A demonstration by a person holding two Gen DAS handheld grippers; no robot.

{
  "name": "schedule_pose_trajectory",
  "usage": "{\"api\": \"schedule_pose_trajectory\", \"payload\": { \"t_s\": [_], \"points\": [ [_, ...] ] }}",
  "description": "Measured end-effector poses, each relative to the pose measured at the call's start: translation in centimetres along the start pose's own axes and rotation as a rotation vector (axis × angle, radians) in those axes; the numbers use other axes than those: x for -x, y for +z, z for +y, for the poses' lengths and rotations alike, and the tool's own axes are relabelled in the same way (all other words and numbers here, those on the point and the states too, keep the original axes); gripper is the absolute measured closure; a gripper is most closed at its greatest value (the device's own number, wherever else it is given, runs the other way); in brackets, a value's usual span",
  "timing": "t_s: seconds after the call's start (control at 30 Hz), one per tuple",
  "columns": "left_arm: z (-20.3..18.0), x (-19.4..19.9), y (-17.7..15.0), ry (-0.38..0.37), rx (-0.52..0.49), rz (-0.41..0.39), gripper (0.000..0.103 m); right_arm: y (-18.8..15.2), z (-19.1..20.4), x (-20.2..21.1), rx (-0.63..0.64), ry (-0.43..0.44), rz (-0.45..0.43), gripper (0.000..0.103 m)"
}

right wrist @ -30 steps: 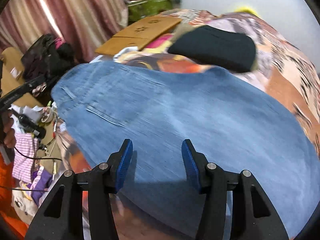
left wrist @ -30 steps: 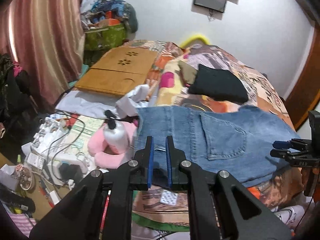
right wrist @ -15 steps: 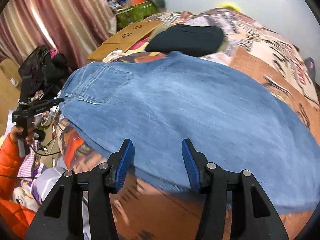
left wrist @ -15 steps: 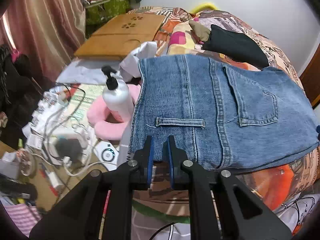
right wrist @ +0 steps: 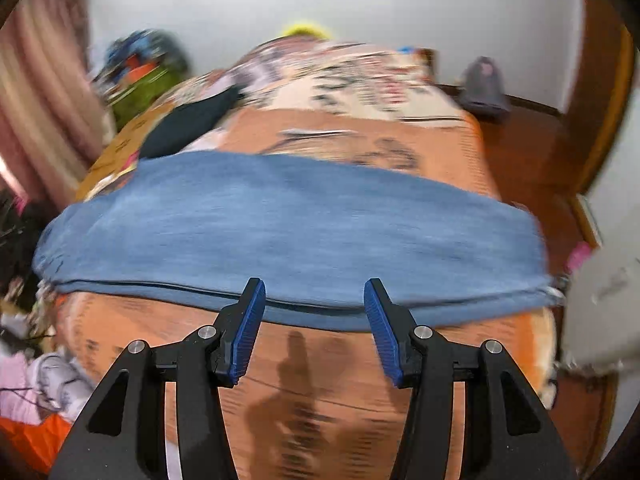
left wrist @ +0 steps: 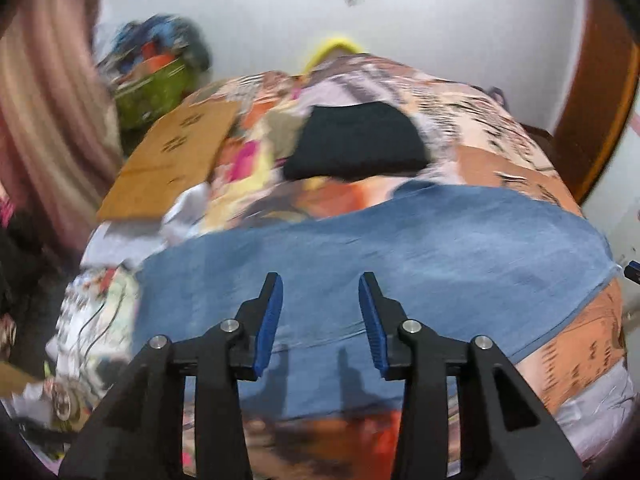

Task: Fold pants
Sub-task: 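Move the right tool to the frayed hem and close on it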

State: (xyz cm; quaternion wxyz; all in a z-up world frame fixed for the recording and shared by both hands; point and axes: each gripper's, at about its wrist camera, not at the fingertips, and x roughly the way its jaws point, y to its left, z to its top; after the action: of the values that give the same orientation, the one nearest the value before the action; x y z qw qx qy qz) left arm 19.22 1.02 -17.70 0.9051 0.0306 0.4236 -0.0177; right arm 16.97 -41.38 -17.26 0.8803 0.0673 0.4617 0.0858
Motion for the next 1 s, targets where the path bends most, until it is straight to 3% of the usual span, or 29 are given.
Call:
{"api": "schedule_pose_trajectory", "payload": {
  "t_s": [0.2,0.37,0.57,0.63,0.77,1.0],
  "points": [
    [-9.8,-2.6,3.7,-0.139,-0.103,0.019,0.055,-1.8,-6.9,2.1,-0.109,-0.103,-0.049,0.045],
    [-18.7,-6.2,4.4,-0.251,-0.224,0.089,0.055,-3.2,-11.3,2.9,-0.255,-0.100,-0.070,0.044],
    [-25.9,-10.2,3.2,-0.309,-0.305,0.209,0.054,-4.1,-14.0,1.5,-0.360,-0.076,-0.053,0.044],
    [-27.1,-10.2,3.2,-0.291,-0.321,0.181,0.052,-4.4,-14.7,1.1,-0.376,-0.066,-0.049,0.044],
    [-28.5,-10.7,3.4,-0.307,-0.288,0.201,0.051,-4.7,-16.0,-0.5,-0.442,-0.017,-0.034,0.044],
    [-30.5,-11.0,3.2,-0.268,-0.320,0.190,0.049,-4.9,-17.7,-3.3,-0.554,0.041,-0.034,0.044]
  ]
}}
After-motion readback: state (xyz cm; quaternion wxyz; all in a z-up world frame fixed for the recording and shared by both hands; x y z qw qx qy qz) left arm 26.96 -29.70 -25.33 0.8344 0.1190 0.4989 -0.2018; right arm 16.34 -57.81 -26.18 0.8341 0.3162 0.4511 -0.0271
